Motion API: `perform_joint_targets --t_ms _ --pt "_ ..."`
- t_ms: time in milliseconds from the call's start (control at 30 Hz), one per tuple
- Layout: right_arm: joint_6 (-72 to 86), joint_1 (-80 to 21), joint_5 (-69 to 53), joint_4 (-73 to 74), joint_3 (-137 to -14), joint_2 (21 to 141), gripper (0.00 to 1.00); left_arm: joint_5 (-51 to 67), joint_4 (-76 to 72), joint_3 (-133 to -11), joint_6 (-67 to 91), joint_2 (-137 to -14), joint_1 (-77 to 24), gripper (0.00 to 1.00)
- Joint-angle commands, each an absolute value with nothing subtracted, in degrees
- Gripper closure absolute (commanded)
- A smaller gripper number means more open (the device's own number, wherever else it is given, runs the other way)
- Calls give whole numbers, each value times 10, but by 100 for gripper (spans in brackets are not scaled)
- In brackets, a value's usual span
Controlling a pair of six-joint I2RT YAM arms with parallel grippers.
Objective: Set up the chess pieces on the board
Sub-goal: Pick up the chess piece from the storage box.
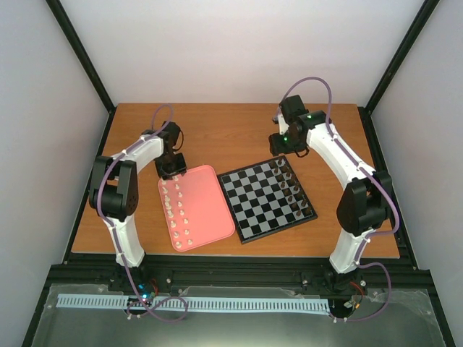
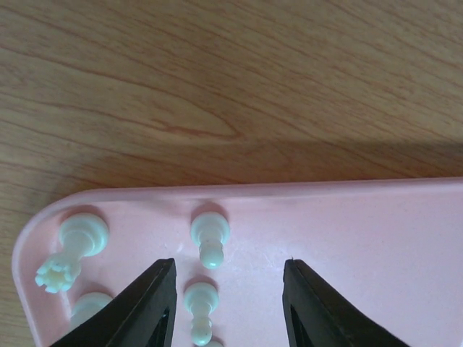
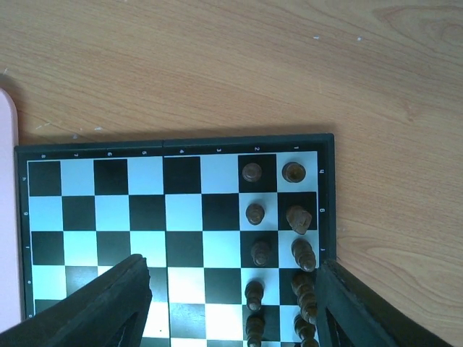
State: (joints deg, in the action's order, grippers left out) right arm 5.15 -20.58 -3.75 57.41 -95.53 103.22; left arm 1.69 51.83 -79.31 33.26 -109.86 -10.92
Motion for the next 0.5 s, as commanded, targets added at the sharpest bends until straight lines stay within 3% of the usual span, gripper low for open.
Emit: perform_joint_targets --t_ms 0,333,467 --pt "45 -199 -42 578 -977 1040 37 19 503 -801 324 -1117 -105 58" --pt "48 -199 -40 583 -982 1044 38 24 498 -807 318 -1138 -99 63" --pt "48 -199 -41 583 -981 1046 38 27 495 -810 317 -1140 -98 70"
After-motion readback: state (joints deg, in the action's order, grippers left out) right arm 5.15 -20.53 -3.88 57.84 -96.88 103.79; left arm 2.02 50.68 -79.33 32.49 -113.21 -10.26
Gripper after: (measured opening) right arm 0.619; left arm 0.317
